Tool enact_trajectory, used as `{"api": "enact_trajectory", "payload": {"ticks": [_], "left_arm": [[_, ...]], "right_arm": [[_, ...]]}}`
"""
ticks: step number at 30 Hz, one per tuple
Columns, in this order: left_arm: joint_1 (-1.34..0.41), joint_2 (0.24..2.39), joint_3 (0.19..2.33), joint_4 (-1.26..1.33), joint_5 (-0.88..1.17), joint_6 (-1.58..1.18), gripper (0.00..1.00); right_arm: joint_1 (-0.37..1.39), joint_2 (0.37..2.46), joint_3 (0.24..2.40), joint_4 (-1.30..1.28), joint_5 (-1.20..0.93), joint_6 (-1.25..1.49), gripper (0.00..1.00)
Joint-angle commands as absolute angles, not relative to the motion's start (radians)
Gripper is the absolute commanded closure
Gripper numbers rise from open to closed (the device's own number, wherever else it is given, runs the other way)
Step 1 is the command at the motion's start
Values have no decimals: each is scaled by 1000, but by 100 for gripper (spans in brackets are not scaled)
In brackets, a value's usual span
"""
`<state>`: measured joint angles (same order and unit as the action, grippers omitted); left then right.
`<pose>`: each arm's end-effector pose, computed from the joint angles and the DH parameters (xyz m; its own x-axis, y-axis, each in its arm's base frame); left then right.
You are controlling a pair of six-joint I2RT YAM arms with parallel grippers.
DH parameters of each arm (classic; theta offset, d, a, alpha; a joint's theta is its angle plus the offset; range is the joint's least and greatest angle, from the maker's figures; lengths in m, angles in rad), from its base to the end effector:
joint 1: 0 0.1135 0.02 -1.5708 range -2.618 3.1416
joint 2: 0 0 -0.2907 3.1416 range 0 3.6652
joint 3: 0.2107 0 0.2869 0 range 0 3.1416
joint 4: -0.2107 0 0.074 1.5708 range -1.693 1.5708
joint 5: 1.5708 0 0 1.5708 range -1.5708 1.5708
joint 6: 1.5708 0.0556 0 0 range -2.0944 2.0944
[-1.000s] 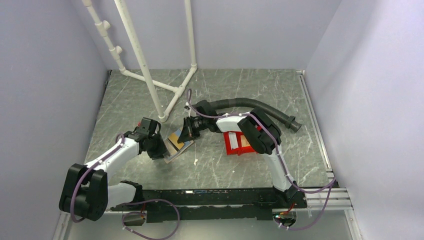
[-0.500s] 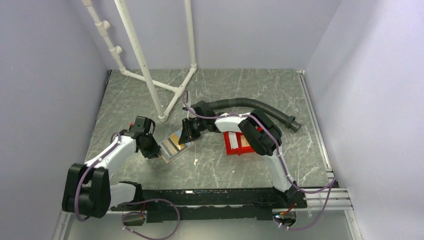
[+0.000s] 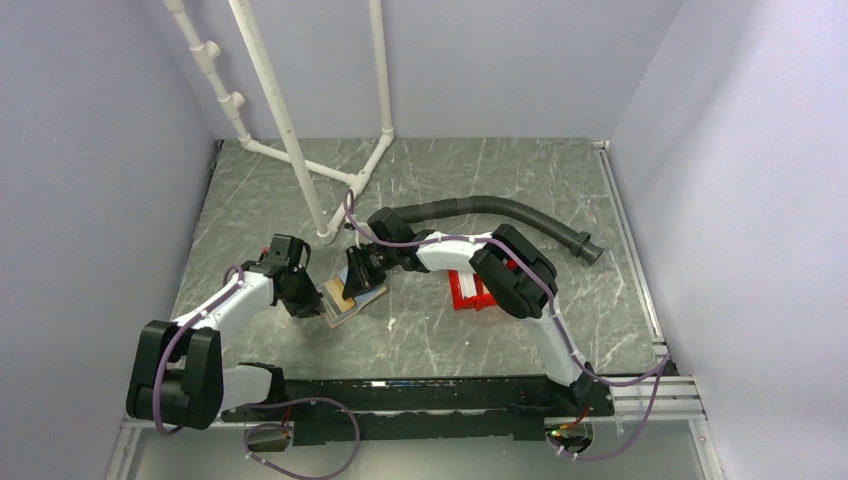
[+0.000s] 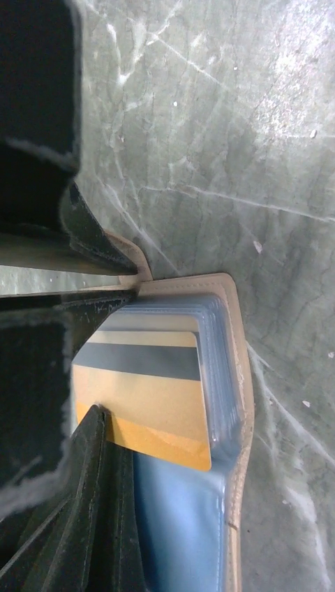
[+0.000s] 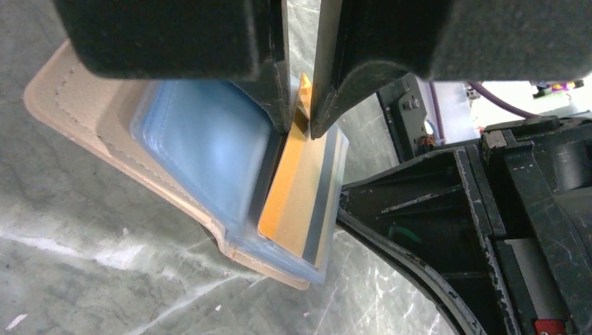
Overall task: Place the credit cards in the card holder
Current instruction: Insert the credit card into the card holder.
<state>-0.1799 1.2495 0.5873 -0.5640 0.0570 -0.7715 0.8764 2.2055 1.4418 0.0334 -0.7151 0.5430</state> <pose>0.2258 -0.0443 0.1422 -0.8016 -0.5617 -0.2048 -0.5040 0.8191 -0.2740 0.3066 0.4252 0.1195 -0.8268 -0.3832 -0.4118 -0.5438 0.3572 0.7594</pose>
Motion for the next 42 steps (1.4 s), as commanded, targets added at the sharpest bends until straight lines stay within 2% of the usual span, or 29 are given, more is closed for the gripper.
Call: {"api": "enact_trajectory", "payload": {"ticks": [1,3,8,9,12,17,23,26,33,42], "left_arm": [[-186,1210,577,-496,130,-777,81],[-186,1195,582,-508,136,-775,81],[-186,1137,597,-569,109,-762,69],[-186,1125,598,-576,104,-761,69],[-186,1103,590,-581,93,-762,68],[-186,1158,568,-542,108,-764,74],[-186,1201,545,-498,118,-764,77],[-186,1207,546,-498,115,-761,78],[-186,1194,543,-509,121,-755,79],[-186,1193,535,-489,140,-758,82]], "right_arm": [[904,2201,1461,73,-772,583,81],[900,2193,1456,55,-744,604,80],[885,2088,1441,-114,-582,519,62],[884,2074,1441,-140,-563,506,61],[885,2062,1440,-172,-543,486,60],[889,2107,1444,-114,-591,512,61],[902,2143,1483,-128,-571,502,60],[902,2124,1474,-162,-512,477,55],[900,2083,1433,-189,-454,435,49],[944,2138,1506,-125,-565,491,51]]}}
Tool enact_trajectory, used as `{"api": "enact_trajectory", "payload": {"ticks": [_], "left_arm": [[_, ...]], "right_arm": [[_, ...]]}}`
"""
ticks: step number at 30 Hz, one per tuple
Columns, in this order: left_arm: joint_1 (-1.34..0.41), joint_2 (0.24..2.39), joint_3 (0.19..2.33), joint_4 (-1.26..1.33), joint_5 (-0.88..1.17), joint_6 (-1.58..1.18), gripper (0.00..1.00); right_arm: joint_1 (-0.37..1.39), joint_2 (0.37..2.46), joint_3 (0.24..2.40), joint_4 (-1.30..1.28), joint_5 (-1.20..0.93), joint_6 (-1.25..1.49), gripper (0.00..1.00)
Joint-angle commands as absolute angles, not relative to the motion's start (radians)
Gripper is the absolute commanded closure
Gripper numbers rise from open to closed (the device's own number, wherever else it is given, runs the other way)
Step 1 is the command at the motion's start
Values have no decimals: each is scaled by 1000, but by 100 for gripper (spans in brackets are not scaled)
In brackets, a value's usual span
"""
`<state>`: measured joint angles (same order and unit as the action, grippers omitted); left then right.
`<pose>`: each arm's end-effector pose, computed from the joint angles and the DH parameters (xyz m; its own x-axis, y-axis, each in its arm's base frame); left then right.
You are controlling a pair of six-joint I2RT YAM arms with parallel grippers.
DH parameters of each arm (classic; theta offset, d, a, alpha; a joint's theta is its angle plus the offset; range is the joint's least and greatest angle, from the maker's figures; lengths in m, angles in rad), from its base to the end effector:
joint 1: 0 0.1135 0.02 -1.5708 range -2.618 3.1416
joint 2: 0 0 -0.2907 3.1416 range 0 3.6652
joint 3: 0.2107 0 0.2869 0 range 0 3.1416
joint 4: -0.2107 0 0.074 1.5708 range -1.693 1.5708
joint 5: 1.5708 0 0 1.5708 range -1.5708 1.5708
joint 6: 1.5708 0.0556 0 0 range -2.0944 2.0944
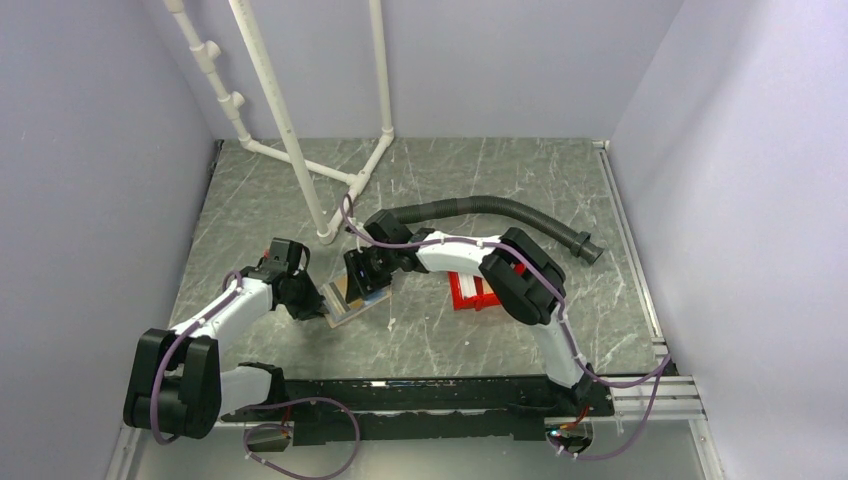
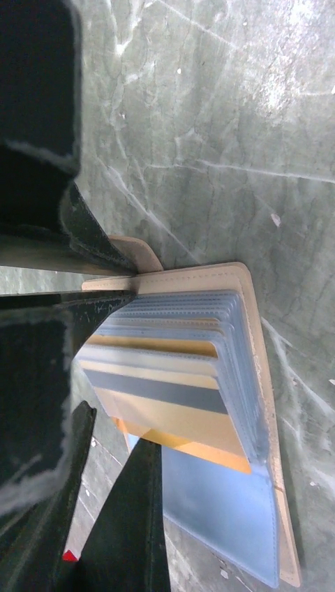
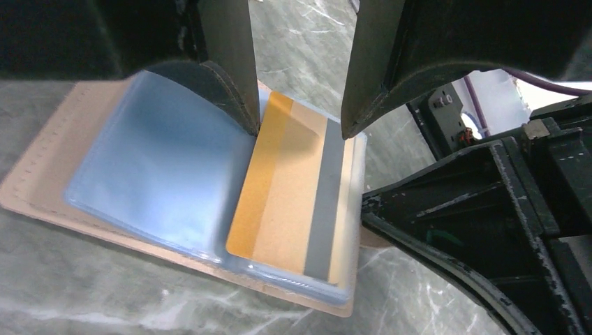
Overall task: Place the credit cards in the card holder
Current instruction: Insert the credit card into the card holder, then pick up the credit card from the storage box.
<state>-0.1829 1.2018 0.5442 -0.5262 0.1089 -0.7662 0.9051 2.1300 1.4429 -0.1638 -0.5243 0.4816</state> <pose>0.2178 -0.0464 0.1409 -0.8095 -0.5512 -0.2022 -0.4721 0.8158 -0.3342 0.2929 0.4181 0.1365 -0.8213 -0.3967 -0.4100 -0.5690 0.5177 0.6390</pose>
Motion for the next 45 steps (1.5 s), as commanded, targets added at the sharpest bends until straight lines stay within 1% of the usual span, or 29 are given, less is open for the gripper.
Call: {"api": "enact_trajectory", "payload": {"ticks": [1,6,9,10,13,16,19,23,26,29,32,36,42,45], "left_arm": [[-186,1195,531,-482,148,-760,82],[-186,1175,541,-488,157,-761,82],[-186,1152,564,-532,145,-753,77],[-186,1143,576,-553,136,-749,74],[-186,1096,603,-609,105,-751,59],[-186,1053,620,-642,102,-770,49],[-186,1029,652,-687,98,-773,37],[-186,991,673,-690,118,-754,27],[-186,962,672,-640,180,-710,21],[-187,951,676,-575,274,-671,16],[-192,951,688,-550,333,-658,14],[-202,952,705,-564,336,-647,13],[-205,949,693,-557,340,-654,13],[-207,951,687,-552,344,-658,13]], "right_arm": [[953,2134,1516,-127,-570,486,51],[949,2097,1486,-116,-589,486,49],[907,2023,1433,-141,-547,475,45],[889,1990,1411,-161,-519,467,42],[859,1867,1386,-301,-392,391,34],[839,1715,1333,-432,-240,341,25],[779,1562,1226,-525,-137,324,18],[642,1371,1047,-561,-120,328,9],[551,1288,935,-522,-174,345,6],[477,1263,848,-449,-253,383,4],[456,1277,798,-387,-281,418,3],[452,1336,751,-302,-361,465,4],[447,1380,723,-232,-396,498,10],[440,1388,724,-227,-406,497,19]]}}
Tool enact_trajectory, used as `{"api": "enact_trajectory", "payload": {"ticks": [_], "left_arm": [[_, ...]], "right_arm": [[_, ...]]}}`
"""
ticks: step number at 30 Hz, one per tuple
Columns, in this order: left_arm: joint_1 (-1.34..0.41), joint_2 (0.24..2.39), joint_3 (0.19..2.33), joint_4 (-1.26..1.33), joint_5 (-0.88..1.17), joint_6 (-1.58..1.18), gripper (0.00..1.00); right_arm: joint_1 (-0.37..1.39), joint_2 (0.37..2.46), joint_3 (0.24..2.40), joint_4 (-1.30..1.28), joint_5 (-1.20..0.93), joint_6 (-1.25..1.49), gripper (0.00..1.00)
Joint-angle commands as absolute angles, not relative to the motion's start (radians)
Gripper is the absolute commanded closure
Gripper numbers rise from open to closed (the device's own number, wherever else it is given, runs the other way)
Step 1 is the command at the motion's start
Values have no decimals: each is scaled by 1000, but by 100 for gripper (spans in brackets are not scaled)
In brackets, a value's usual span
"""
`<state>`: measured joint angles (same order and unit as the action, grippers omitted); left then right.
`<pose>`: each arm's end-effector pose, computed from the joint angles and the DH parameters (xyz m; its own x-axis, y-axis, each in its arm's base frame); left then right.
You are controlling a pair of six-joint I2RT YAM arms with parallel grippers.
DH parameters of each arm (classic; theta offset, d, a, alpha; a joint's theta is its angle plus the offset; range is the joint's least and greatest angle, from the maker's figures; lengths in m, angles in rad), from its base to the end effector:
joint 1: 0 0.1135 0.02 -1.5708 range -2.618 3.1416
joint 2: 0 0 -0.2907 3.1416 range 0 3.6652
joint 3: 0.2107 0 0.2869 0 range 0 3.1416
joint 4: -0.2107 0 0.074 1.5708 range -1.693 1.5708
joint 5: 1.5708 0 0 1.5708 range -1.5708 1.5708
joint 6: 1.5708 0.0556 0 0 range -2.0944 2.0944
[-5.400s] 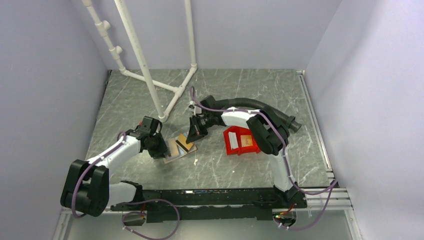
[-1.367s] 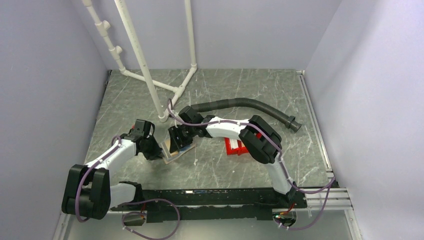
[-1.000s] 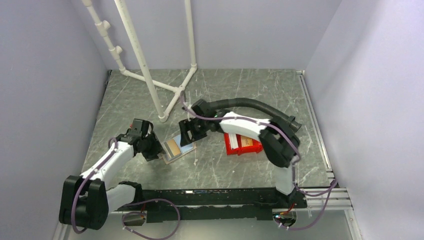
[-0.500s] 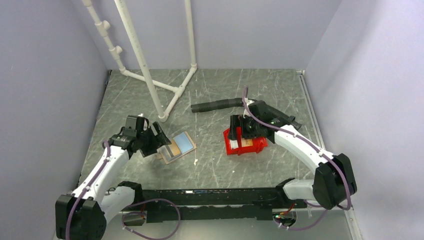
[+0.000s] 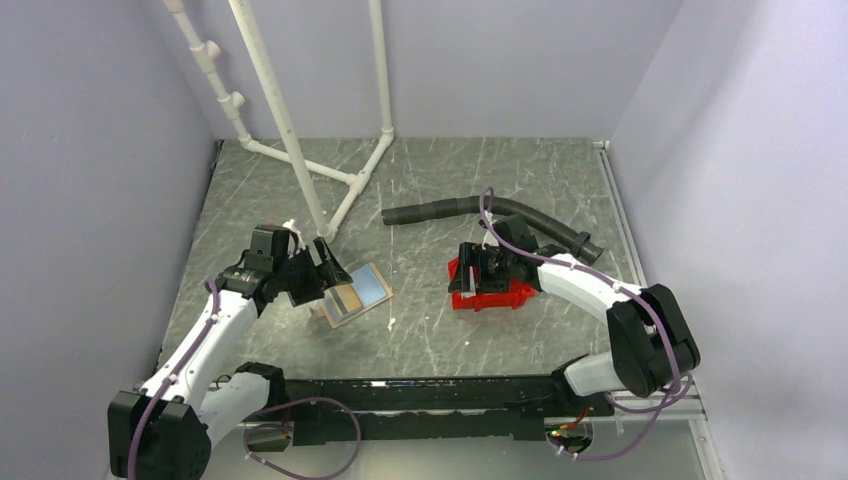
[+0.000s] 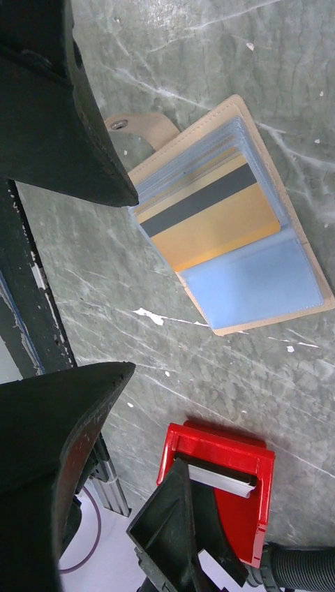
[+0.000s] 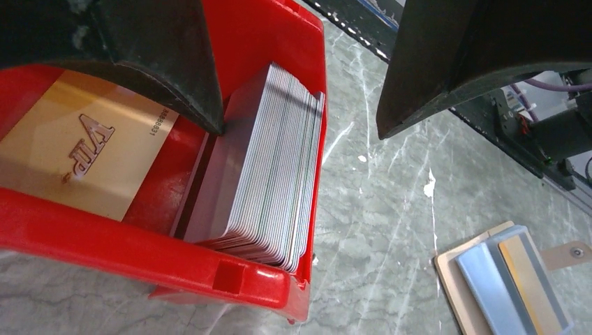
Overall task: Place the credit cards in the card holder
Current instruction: Pick up the credit card from the storage box.
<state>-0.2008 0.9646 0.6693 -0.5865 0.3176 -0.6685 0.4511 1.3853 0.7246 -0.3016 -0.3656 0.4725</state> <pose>0.2130 -0.0611 0.2303 -0.8316 -0.4316 -0.3495 -0.1674 0.7949 -0.5832 0.2584 0.1472 0.1711 -0.9265 0.0235 -0.3755 -0.1902 0.8319 0.5214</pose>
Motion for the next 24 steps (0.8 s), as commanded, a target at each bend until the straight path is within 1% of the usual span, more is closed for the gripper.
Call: {"api": "enact_trajectory", "payload": {"ticks": [1,5,9,13,19,24], "left_arm": [[-208,951,689,-554,342,-656,13],[-210,951,694,-556,340,-653,13],[-213,958,693,-546,345,-659,13],[-219,960,692,-545,345,-660,13],[-225,956,695,-546,341,-663,13],[-231,960,698,-543,341,-664,13]], "right_arm": [[438,1384,724,-225,-408,498,23],[429,1358,719,-217,-416,505,33],[416,1349,718,-223,-418,502,47],[407,1345,714,-220,-429,501,58],[400,1332,720,-230,-436,505,67],[394,1306,727,-247,-437,503,71]]}}
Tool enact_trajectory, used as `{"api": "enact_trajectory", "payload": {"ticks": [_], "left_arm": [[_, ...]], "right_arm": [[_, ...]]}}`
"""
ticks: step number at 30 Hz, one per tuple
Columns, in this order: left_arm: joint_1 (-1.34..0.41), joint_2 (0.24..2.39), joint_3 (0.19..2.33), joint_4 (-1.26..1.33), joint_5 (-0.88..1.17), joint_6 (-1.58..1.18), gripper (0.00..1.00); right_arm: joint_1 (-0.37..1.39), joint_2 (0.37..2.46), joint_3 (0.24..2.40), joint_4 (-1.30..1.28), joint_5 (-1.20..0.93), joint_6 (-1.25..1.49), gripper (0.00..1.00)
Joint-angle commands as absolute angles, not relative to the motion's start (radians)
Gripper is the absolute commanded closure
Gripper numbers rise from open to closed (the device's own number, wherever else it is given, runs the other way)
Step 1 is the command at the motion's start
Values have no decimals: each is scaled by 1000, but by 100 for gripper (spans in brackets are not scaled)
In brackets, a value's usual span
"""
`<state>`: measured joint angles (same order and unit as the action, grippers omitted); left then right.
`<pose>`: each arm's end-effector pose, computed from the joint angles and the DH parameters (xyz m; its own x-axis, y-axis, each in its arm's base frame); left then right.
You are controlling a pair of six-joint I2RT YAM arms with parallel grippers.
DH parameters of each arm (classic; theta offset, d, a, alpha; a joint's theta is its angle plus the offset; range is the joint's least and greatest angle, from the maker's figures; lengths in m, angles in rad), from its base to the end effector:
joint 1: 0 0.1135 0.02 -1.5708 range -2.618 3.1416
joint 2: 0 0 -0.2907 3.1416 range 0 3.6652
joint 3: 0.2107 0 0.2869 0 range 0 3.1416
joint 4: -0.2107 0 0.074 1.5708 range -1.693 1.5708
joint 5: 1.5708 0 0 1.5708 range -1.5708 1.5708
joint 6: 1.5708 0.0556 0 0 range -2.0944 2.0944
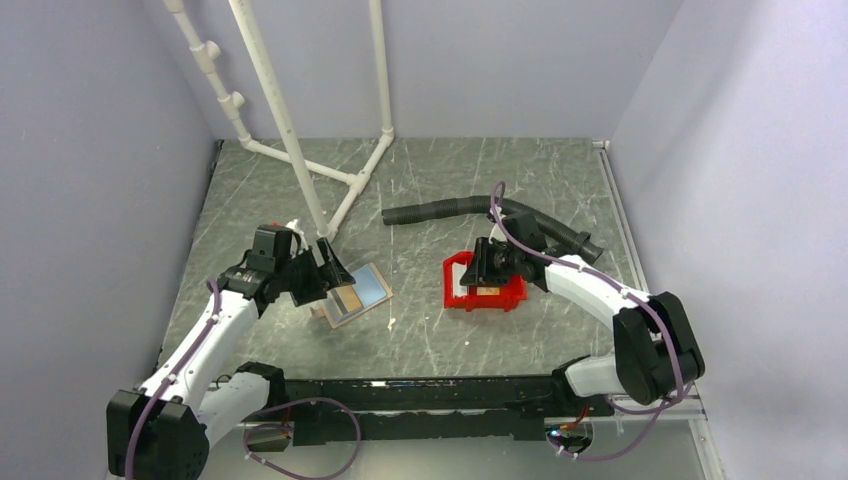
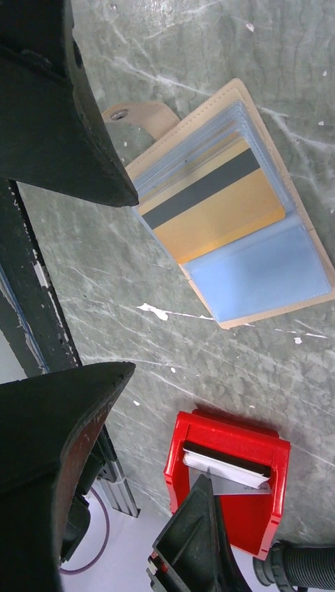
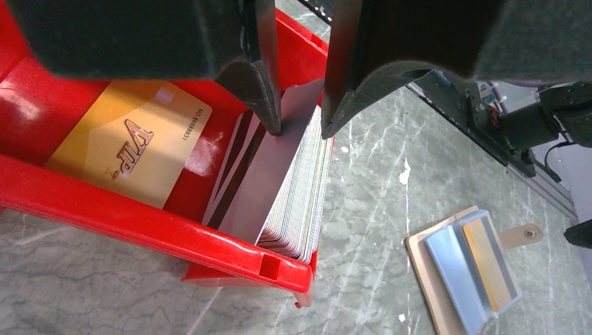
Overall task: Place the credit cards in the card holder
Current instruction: Pick up the credit card from the storage box.
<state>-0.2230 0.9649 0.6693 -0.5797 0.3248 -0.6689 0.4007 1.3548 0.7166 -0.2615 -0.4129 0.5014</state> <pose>0.2121 -0.0663 0.2309 -0.8410 -0.4119 -0.3508 -0.1434 0.7949 -0.5896 0.2643 0.1362 0.1807 -0.9145 0.0907 -0.3943 -0.1682 0.8011 0.5745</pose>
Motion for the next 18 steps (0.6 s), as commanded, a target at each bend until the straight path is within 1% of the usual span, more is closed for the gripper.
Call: {"api": "enact_trajectory", "payload": {"ticks": [1,5,9,11,14,18], "left_arm": [[-232,961,698,-541,341,-664,13],[-237,969,696,-535,342,-665,13],[-247,983,698,-520,356,-665,13],[-259,1000,703,-508,366,-663,13],[-291,1024,714,-495,360,-665,13],[-329,1040,725,-485,343,-672,13]], "right_arm": [[394,1302,729,-252,-438,503,73],[389,1285,736,-271,-430,499,79],[388,1269,747,-306,-390,485,92],[387,1266,752,-327,-363,477,100],[385,1277,766,-367,-305,462,100],[386,1292,787,-446,-140,451,100]]}}
